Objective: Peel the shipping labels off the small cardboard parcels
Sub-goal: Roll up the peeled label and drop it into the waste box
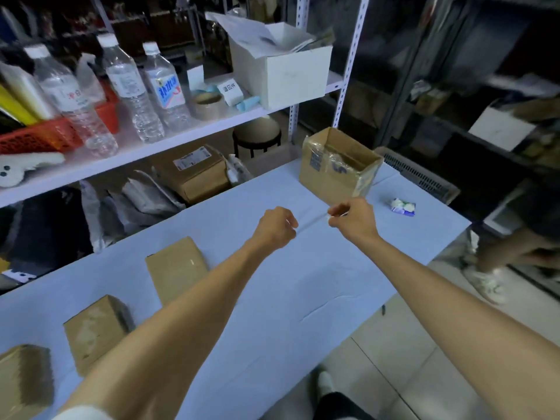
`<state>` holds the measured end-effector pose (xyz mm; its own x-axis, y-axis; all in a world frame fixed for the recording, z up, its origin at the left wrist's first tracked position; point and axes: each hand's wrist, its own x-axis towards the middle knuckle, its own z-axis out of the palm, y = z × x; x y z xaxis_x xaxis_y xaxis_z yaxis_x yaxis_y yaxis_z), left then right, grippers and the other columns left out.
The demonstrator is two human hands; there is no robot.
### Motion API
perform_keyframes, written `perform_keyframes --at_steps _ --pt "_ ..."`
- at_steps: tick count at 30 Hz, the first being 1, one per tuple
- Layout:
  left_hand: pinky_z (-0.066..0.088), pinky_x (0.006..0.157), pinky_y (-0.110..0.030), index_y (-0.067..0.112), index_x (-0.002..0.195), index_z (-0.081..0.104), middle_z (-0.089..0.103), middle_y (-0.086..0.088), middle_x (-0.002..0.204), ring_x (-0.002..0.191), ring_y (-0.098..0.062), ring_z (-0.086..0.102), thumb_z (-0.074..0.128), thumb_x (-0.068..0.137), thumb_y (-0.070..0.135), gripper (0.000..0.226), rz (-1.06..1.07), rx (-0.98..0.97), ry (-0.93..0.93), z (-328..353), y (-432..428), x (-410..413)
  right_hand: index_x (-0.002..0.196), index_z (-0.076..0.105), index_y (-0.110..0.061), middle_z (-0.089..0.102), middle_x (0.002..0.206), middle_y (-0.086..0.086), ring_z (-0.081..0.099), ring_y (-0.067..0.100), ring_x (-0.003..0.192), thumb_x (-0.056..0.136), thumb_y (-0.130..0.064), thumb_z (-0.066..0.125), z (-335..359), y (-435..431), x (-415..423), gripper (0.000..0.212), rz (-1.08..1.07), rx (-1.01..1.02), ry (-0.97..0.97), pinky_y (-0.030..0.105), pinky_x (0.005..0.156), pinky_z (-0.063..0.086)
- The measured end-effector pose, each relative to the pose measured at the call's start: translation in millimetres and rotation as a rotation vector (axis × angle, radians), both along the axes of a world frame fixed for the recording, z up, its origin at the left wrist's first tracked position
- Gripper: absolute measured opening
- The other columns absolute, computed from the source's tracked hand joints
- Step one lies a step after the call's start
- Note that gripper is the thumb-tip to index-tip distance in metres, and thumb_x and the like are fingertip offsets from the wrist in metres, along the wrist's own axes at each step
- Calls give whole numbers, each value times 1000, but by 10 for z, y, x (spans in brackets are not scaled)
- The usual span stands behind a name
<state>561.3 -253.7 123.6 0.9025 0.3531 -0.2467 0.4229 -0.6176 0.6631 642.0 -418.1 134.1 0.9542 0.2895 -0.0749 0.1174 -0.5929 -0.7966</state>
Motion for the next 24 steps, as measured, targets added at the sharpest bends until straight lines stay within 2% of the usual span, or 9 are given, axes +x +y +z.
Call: perform_keyframes --at_steps 3,6,9,12,16,18,21,24 --pt "55 76 -32 12 100 68 66 -12 110 97 -28 64 54 82 -1 26 -11 83 2 -7 -103 276 81 73 -6 67 78 5 61 17 72 69 2 71 -61 -147 302 14 -16 -10 11 24 64 45" --pt "54 85 -34 11 101 68 68 -10 111 103 -27 63 53 83 -1 27 20 157 -12 29 -196 605 75 71 -8 67 77 5 60 18 72 70 2 70 -109 -146 644 11 58 -37 24 21 57 43" --pt "52 83 -34 10 103 68 68 -9 110 103 -27 62 52 84 0 27 76 207 1 37 -299 911 78 73 -3 66 77 5 59 16 72 73 2 69 -167 -132 964 8 180 -54 25 19 49 39" --pt "53 81 -34 11 102 69 67 -9 111 101 -28 62 52 83 1 27 105 220 54 -9 -388 1104 83 73 -3 69 82 5 61 16 76 74 0 68 -217 -203 1207 11 257 -46 21 18 50 38" --pt "56 85 -40 9 99 70 67 -11 108 99 -30 62 50 81 3 27 99 241 135 -19 -455 1301 83 72 -2 65 73 4 61 16 70 73 -2 75 -239 -324 1487 10 331 -64 91 18 53 39" --pt "55 86 -42 9 98 70 67 -11 108 98 -31 62 50 82 3 27 108 245 145 -7 -457 1356 82 72 0 67 74 7 62 17 69 73 -5 77 -236 -349 1564 10 350 -65 101 21 58 47" --pt "56 85 -43 8 99 70 67 -12 108 97 -32 62 49 83 4 26 110 234 141 -20 -448 1405 79 70 6 70 77 17 64 22 67 78 -6 75 -206 -359 1632 13 324 -19 125 35 66 56" --pt "56 84 -43 7 98 70 67 -13 108 95 -32 62 49 84 5 26 93 232 134 -21 -472 1455 72 70 -1 68 70 9 66 24 69 78 -5 73 -119 -347 1721 8 279 -31 114 42 75 57"
